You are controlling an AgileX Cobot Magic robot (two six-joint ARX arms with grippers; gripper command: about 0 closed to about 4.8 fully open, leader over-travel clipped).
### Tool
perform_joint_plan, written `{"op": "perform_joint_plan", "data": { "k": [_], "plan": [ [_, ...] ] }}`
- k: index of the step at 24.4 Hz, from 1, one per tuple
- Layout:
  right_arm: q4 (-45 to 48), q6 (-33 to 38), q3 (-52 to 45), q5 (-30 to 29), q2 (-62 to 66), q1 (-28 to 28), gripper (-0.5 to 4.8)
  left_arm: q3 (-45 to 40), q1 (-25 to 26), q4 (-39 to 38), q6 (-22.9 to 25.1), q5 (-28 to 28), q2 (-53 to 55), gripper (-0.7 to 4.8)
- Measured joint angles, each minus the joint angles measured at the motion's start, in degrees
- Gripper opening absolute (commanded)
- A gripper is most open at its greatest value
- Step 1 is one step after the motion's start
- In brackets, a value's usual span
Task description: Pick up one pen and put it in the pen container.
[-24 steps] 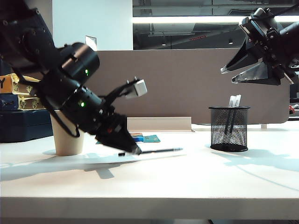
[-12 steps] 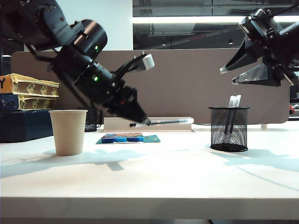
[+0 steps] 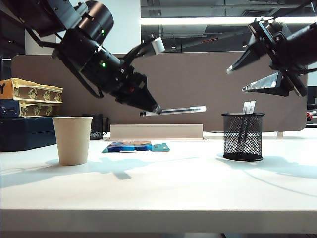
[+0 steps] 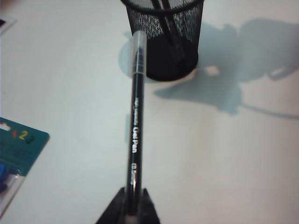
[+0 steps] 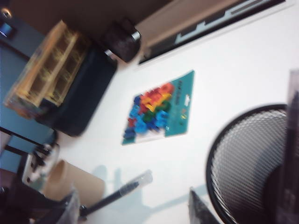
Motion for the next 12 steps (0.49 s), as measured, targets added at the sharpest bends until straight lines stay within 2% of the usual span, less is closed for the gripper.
{"op": "perform_joint_plan", "data": {
  "k": [12],
  "plan": [
    [0.7, 12.7, 3.9, -2.6, 1.4, 0.1, 2.85, 3.3, -0.3, 1.0, -1.4, -1.2, -2.3, 0.12]
  ]
}}
